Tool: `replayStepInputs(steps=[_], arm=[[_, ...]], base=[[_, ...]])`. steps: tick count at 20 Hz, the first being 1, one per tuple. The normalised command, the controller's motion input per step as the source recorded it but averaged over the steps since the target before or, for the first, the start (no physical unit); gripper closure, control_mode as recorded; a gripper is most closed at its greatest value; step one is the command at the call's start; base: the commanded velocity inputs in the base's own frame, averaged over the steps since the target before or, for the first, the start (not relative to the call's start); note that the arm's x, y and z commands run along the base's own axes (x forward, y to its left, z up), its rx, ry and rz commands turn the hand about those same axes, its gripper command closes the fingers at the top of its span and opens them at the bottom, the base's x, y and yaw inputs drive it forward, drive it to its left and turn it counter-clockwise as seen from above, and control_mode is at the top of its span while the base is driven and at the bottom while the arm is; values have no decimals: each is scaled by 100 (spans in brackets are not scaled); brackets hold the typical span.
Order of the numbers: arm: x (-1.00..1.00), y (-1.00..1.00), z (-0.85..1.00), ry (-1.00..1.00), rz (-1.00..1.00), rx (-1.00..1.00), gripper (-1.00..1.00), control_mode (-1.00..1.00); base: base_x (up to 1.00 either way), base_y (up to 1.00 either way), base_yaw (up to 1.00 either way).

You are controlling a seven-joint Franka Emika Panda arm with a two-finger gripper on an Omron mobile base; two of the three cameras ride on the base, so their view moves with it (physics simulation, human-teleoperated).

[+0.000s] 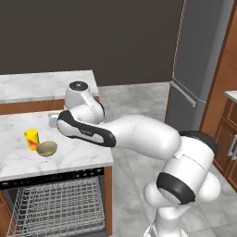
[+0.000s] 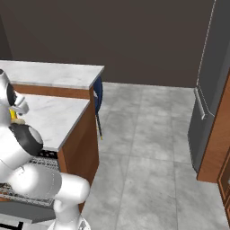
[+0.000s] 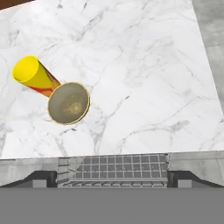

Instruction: Pick up the cup and bowl from the counter, place them in the dishwasher, and close the dishwasher door.

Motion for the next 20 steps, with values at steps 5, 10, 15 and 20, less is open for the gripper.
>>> replayStepInputs(steps=[5,10,15,20], arm=[[20,34,-8,0,0,0,-100,-100],[22,34,-14,0,0,0,-100,-100],[29,28,-20,0,0,0,-100,-100],[34,28,-18,0,0,0,-100,-100]], base=[[0,0,0],[0,0,0],[0,0,0],[0,0,0]])
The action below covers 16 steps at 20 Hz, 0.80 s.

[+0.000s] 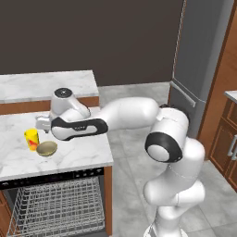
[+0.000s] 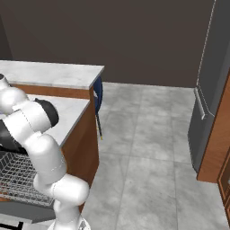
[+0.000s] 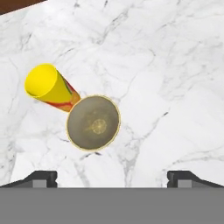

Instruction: Pick up the cup and bowl from the counter, place them in the dishwasher, and close the dishwasher door.

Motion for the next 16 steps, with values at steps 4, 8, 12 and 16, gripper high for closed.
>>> replayStepInputs(steps=[4,8,12,16], arm=[[34,29,-16,0,0,0,-100,-100],[32,28,-6,0,0,0,-100,-100],[33,24,0,0,0,0,-100,-100],[35,16,-2,2,0,0,-100,-100]], base=[[0,0,0],[0,0,0],[0,0,0],[0,0,0]])
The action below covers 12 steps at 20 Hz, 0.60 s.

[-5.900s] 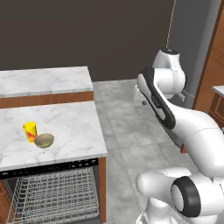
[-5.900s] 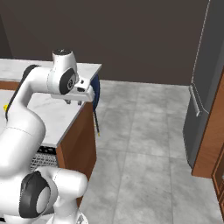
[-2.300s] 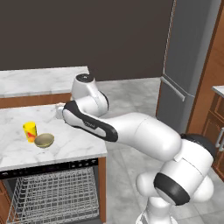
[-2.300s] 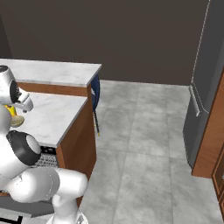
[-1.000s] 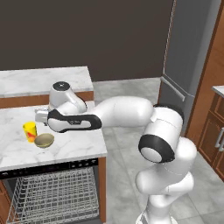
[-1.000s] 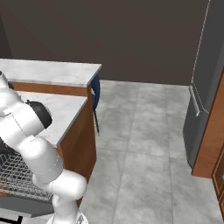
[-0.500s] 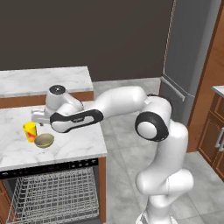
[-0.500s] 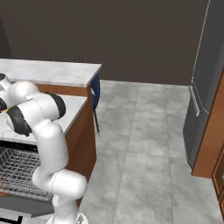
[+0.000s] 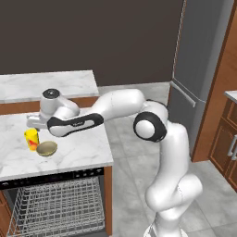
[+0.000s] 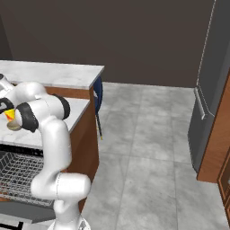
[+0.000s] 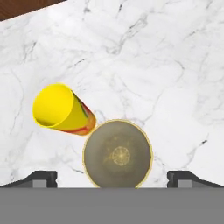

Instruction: Pick up the cup and bowl from the counter, place them in the dishwasher, and close the dishwasher door.

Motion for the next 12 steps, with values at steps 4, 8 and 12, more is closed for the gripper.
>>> replayStepInputs(steps=[4,8,12], arm=[[34,15,-11,2,0,0,-100,-100],[35,17,-21,1,0,0,-100,-100],[27,19,-29,0,0,0,-100,-100]], base=[[0,0,0],[0,0,0],[0,0,0]])
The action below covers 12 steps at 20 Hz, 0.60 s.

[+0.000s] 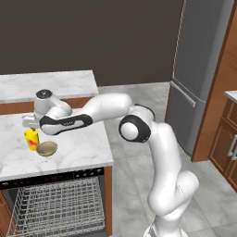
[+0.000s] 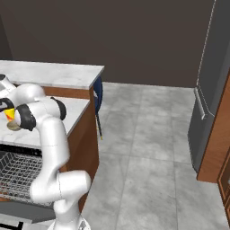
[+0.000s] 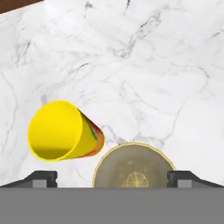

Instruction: Pick up the cup and bowl from the counter, place them in the dishwasher, and close the dishwasher door.

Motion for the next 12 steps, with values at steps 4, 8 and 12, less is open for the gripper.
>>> replayStepInputs(steps=[4,8,12], arm=[[20,21,-29,0,0,0,-100,-100],[11,20,-25,0,0,0,-100,-100],[9,11,-24,0,0,0,-100,-100]], base=[[0,0,0],[0,0,0],[0,0,0]])
